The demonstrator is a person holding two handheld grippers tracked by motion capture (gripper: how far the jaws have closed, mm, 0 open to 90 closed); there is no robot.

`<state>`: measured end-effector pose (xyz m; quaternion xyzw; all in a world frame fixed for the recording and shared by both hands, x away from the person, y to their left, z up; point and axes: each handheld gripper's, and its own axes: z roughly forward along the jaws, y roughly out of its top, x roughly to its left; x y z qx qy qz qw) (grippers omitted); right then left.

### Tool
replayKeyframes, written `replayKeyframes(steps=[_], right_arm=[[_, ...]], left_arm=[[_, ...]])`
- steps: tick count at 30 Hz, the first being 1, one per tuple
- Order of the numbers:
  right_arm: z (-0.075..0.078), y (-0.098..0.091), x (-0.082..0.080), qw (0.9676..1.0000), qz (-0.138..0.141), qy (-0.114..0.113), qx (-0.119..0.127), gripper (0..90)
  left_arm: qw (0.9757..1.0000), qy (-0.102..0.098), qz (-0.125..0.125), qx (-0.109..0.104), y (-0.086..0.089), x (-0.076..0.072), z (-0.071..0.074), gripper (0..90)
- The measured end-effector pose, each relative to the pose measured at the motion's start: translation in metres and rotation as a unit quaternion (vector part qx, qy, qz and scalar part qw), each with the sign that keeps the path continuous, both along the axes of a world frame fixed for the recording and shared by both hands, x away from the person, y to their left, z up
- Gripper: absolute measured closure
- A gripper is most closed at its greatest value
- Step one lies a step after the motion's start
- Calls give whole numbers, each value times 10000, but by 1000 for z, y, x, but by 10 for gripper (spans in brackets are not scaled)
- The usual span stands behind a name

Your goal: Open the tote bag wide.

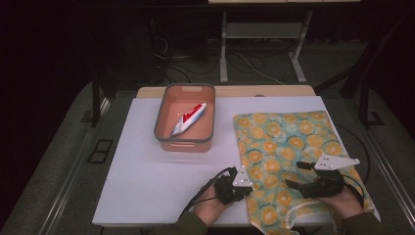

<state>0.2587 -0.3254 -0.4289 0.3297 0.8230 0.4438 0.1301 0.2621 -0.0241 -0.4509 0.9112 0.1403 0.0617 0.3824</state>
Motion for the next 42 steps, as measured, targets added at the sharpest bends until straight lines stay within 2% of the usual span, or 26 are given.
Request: replayKeyframes(steps=[3, 8, 9, 14, 17, 20, 22, 23, 26, 29, 33, 36, 40, 42], right_arm=[[0, 0, 0, 10000, -4, -8, 1, 198], [1, -2, 0, 10000, -34, -48, 31, 198], [1, -2, 0, 10000, -38, -48, 37, 198], [1, 0, 0, 10000, -13, -46, 33, 198], [1, 0, -1, 10000, -12, -31, 41, 197], [7, 1, -6, 9998, 48, -77, 151, 197], [7, 1, -7, 9998, 54, -92, 154, 197], [7, 0, -7, 9998, 57, -105, 142, 195], [7, -1, -6, 9999, 25, -95, 142, 195], [7, -2, -6, 9998, 13, -114, 136, 195], [6, -2, -5, 9998, 5, -107, 143, 195], [6, -3, -5, 9999, 1, -106, 137, 195], [6, -3, -5, 9999, -10, -96, 122, 196], [5, -3, -5, 9999, -11, -88, 117, 195]], left_arm=[[10000, 53, 57, -5, 0, 2, 1, 898], [9994, -138, 326, -43, 9, 15, 9, 898], [9991, -179, 396, -12, 12, 18, 11, 898], [9965, -244, 778, -156, 26, 38, 14, 898], [9949, -336, 939, -118, 29, 48, 14, 898], [9924, -421, 1147, -122, 33, 56, 14, 899], [9897, -505, 1338, -90, 37, 61, 14, 898], [9881, -506, 1447, -117, 40, 63, 14, 898], [9855, -517, 1603, -210, 50, 66, 16, 897], [9846, -407, 1654, -388, 56, 66, 19, 865], [9852, -237, 1593, -590, 64, 60, 26, 708], [9874, -33, 1424, -682, 69, 50, 31, 621], [9919, 172, 1014, -739, 74, 32, 33, 462], [9923, 333, 907, -772, 77, 23, 31, 428]])
